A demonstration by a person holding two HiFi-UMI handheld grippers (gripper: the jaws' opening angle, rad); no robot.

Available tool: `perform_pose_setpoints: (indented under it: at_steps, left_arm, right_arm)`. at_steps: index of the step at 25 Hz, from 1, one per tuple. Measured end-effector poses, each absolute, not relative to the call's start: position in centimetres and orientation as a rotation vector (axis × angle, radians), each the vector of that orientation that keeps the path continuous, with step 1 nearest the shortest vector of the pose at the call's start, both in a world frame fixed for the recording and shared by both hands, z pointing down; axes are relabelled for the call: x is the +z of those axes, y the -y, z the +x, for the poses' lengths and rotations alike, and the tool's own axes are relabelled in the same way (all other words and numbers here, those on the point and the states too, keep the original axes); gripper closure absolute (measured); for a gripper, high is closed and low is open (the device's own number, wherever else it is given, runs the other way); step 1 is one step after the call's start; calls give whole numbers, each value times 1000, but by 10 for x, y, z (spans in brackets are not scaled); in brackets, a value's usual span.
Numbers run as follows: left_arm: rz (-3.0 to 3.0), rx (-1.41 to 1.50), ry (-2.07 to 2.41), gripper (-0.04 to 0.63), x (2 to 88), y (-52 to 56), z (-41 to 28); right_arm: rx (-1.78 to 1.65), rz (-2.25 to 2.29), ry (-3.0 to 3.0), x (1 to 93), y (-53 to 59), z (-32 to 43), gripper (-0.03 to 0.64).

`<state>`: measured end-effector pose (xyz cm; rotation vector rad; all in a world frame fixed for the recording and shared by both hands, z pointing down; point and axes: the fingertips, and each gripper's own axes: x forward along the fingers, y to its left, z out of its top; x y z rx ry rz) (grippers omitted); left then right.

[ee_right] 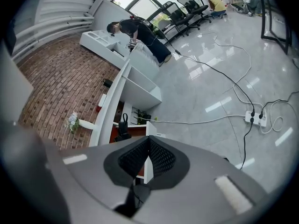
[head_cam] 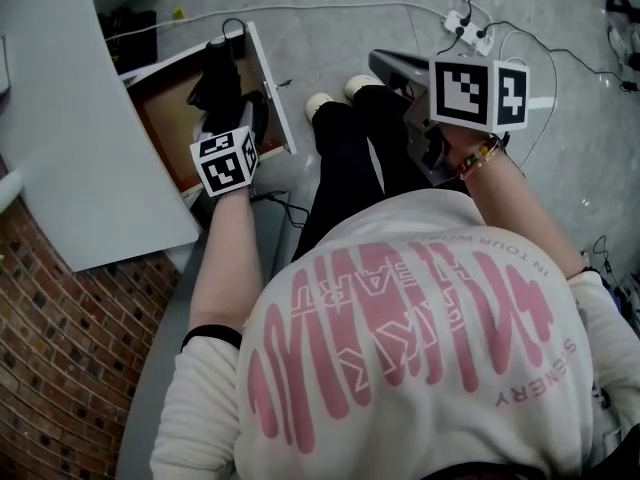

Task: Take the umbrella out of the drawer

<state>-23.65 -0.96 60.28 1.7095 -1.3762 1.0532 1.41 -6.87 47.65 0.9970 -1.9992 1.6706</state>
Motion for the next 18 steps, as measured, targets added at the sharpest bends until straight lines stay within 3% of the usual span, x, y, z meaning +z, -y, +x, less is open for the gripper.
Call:
perform_pose_setpoints:
  at_steps: [18]
  left_arm:
    - [1776, 742, 1546, 344, 503, 58, -233]
  right_arm:
    - [1512, 956, 2124, 411, 104, 0, 606]
